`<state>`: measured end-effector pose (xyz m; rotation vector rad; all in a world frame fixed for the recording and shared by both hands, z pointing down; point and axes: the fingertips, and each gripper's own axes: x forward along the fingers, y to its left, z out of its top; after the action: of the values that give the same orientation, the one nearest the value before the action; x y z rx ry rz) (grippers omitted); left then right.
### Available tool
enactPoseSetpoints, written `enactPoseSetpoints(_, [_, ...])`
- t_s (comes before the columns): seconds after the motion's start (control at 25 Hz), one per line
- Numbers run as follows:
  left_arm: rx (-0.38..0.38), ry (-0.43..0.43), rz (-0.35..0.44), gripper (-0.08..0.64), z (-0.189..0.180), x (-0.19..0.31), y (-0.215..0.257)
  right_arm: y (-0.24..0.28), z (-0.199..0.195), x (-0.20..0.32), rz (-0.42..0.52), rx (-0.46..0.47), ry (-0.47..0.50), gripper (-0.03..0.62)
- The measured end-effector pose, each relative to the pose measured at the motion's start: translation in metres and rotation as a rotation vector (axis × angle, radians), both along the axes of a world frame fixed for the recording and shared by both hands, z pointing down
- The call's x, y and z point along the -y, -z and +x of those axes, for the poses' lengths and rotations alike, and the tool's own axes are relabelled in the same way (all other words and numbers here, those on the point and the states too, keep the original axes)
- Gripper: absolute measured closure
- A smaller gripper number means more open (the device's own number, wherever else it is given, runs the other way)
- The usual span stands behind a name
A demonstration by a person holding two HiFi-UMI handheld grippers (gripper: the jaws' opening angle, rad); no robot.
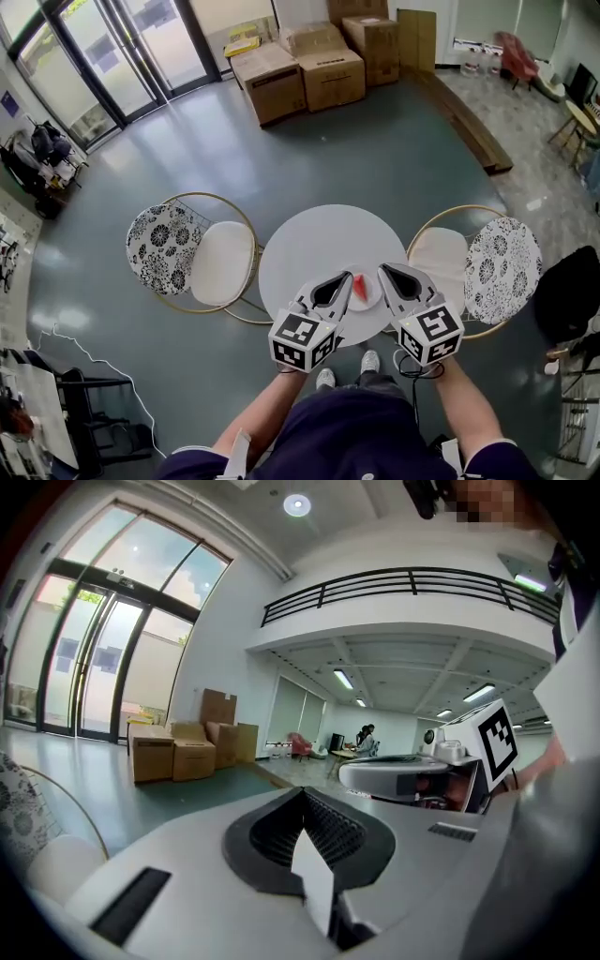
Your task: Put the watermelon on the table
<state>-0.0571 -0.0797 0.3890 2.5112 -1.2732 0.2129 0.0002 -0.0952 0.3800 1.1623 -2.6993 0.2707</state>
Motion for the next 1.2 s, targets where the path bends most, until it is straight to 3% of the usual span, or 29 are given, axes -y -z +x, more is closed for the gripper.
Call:
enactPoseSetpoints(0.36, [-0.05,-0.063,0.024,0.554,0.007,-0.009,0.019,0.019,-0.008,-0.004,0.04,0.027,0.011,0.588])
enactPoseSetpoints(1.2, [-0.064,-0.109,0.024,0.554,0.015,-0.014,0.022,0.028,-0.012,-0.005,0.058,0.053,0.015,0.588])
